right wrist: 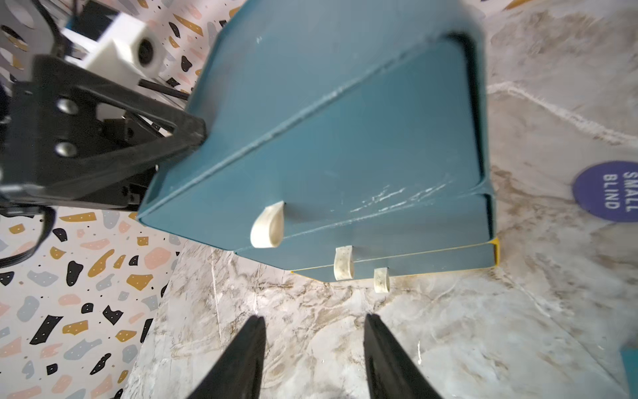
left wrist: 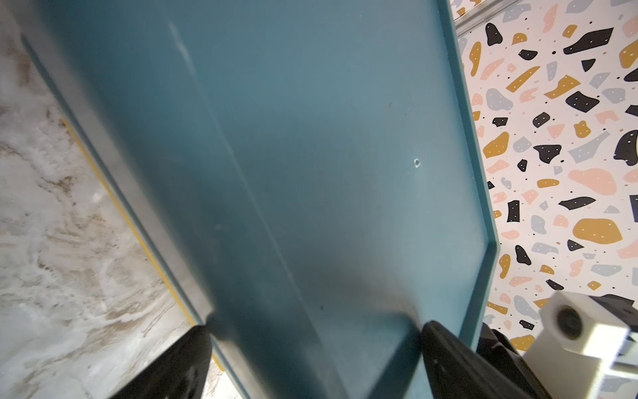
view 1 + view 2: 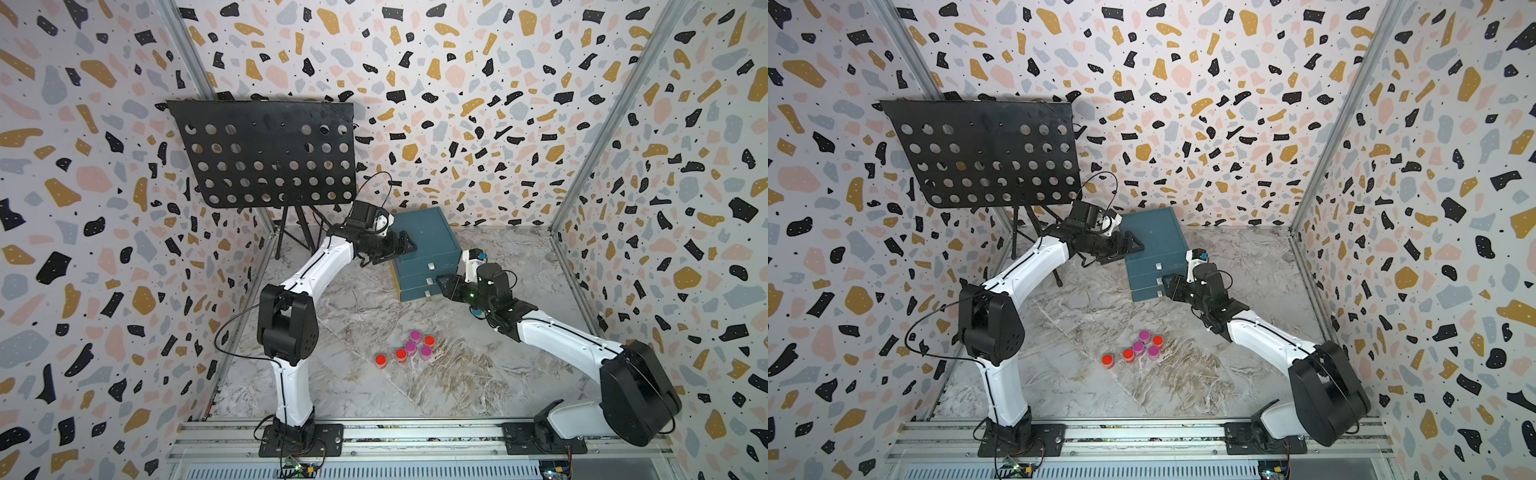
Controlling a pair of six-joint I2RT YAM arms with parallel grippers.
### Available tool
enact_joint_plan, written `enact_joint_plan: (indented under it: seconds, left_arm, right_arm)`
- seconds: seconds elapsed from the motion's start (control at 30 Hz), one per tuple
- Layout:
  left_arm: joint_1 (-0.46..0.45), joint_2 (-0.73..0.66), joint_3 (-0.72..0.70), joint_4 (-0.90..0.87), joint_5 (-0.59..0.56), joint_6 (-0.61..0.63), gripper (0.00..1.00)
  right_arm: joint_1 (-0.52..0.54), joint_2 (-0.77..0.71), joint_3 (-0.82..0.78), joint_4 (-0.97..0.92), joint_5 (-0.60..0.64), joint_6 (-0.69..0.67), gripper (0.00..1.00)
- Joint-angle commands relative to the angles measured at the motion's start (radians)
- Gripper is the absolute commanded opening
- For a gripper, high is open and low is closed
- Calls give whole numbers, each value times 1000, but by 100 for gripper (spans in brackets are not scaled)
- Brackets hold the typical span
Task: Put the paint cans in the drawer according to color
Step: Close the drawer in the storage box, then open the drawer in the storage box.
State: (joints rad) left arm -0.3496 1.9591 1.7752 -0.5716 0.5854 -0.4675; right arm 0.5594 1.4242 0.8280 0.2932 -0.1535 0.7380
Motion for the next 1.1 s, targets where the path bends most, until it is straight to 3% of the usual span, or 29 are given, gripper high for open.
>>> enact_joint_plan:
  seconds: [0.0,0.4,0.6,0.73,0.93,1.07]
  left_arm:
    - [-4,-11,-24,-18,-8,6,97]
    - [-4,-15,-25,-13,3,0,97]
    - [-4,-20,-29,-7,7,-6,97]
    - [-3,-24,-29,-6,7,-6,97]
    - [-3,-26,-30,-5,9,-6,97]
    - [-5,-28,-30,-6,7,-5,97]
  right_arm:
    - [4,40,11,112,-32,54,52]
    - [5,224,54,265,-26,117,52]
    - [4,280,65,314,-9,139,45]
    - [4,288,74,319,-7,134,31]
    - [5,254,77,234,21,89,1]
    - [5,212,63,166,32,61,0]
